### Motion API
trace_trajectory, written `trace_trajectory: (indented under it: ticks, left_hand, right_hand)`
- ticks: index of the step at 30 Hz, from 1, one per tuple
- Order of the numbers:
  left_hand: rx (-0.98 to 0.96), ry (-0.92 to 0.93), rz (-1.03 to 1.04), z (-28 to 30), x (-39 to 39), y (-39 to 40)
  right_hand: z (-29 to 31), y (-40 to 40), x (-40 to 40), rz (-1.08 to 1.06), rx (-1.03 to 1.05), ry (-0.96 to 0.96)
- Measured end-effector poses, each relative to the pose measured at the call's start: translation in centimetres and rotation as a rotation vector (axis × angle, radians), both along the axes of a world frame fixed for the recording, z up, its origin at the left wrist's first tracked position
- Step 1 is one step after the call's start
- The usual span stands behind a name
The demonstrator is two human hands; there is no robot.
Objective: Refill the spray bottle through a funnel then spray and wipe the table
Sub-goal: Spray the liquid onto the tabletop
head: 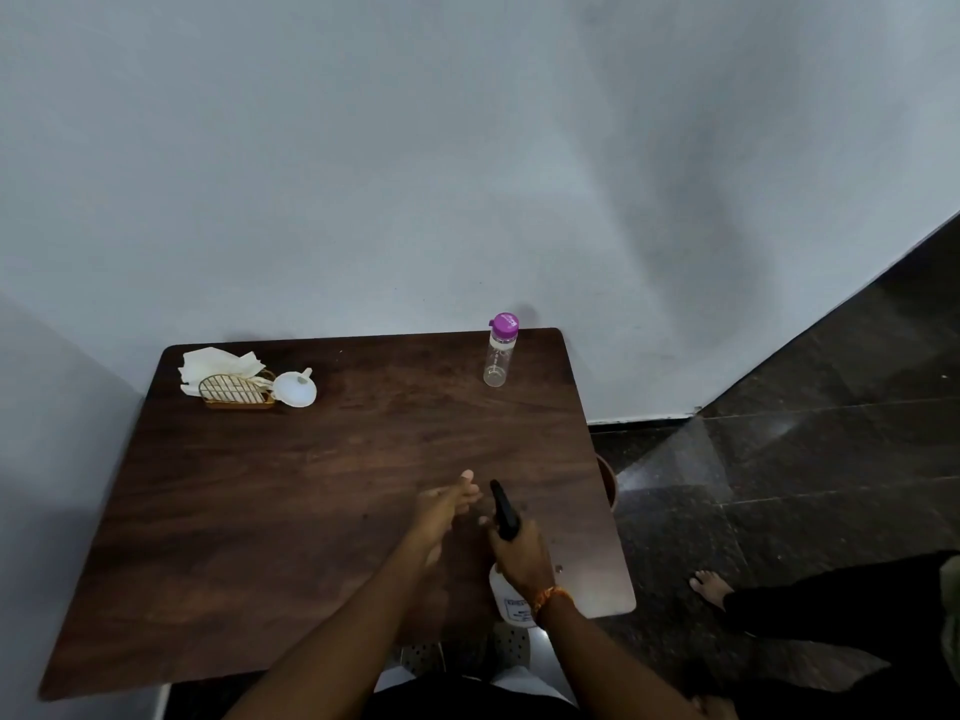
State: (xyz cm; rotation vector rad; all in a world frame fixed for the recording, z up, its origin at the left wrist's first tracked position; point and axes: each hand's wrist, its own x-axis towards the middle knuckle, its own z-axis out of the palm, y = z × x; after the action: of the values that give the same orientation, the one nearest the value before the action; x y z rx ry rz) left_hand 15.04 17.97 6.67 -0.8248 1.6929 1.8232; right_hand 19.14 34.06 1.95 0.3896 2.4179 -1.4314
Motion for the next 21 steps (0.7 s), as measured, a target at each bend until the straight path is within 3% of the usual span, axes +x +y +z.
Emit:
trace_trajectory:
  ticks: [9,15,21]
  left_hand:
    - [0.104,-0.135,0.059,0.3,-1.1,1.7]
    - [0.243,-0.128,0.066,-0.2,-1.1,2.4]
    - [0.109,-0.161,-0.031,-0.1,-0.8,2.8]
  right_hand:
    - [0.2,-0.9,0.5,0.039,-0.019,0.043]
    - [-1.0,-0.8,0.5,-0.014,-0.032,0.027]
    - [-1.1,0.0,0.4,-0.09,-0.027,-0.012]
